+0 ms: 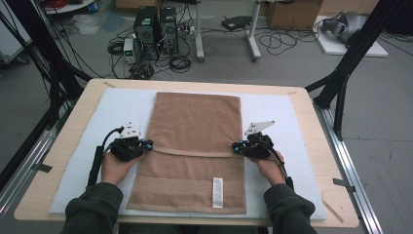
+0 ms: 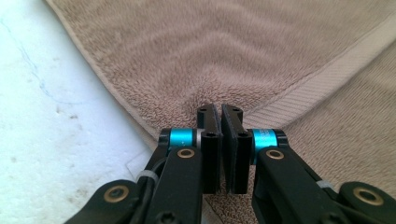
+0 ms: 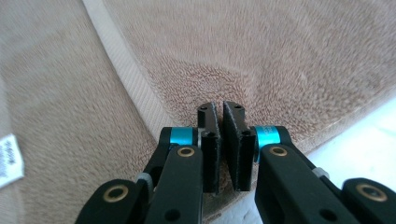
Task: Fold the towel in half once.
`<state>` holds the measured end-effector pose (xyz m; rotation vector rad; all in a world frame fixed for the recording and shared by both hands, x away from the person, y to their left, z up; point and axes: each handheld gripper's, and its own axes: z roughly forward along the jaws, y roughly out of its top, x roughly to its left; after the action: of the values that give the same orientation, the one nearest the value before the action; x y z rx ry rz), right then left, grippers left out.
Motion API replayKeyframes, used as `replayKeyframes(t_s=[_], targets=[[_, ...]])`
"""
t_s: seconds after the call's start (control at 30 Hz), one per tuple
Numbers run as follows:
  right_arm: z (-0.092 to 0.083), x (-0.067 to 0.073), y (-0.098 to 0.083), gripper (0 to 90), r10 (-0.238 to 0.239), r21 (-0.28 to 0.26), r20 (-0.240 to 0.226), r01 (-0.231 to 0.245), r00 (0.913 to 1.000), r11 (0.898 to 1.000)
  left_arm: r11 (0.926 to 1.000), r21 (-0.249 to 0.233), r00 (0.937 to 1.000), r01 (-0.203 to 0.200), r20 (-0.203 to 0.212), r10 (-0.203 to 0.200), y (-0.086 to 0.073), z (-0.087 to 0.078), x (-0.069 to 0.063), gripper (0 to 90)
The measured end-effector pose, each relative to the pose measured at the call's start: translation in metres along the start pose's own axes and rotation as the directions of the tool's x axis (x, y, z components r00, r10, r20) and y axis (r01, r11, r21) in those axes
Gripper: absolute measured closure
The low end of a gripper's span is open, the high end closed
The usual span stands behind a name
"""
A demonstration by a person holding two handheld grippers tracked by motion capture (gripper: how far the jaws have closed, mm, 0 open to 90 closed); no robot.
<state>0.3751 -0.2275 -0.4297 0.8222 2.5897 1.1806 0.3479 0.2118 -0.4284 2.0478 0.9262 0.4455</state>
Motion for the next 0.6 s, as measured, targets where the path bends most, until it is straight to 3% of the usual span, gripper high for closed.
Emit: replayKeyframes(t_s=[0.17,0.47,0.6], targets=[[-0.010,0.001,0.009,85.3,-0.009,-0.030,-0.007,0.009,0.9999,1.000,0.9985,-0.047,0.9997,0.026,0.004,-0.026,0.002,-0.012,0.002,86.1],[-0.030,0.010,0.021,85.5,-0.032,-0.086,-0.032,0.029,0.9990,0.996,0.9967,-0.080,0.9999,0.012,0.008,-0.012,0.004,-0.027,-0.003,86.3],[-0.038,0.014,0.025,85.5,-0.048,-0.085,-0.040,0.044,0.9981,0.995,0.9961,-0.088,0.9999,0.002,0.012,-0.001,0.005,-0.035,-0.008,86.3]])
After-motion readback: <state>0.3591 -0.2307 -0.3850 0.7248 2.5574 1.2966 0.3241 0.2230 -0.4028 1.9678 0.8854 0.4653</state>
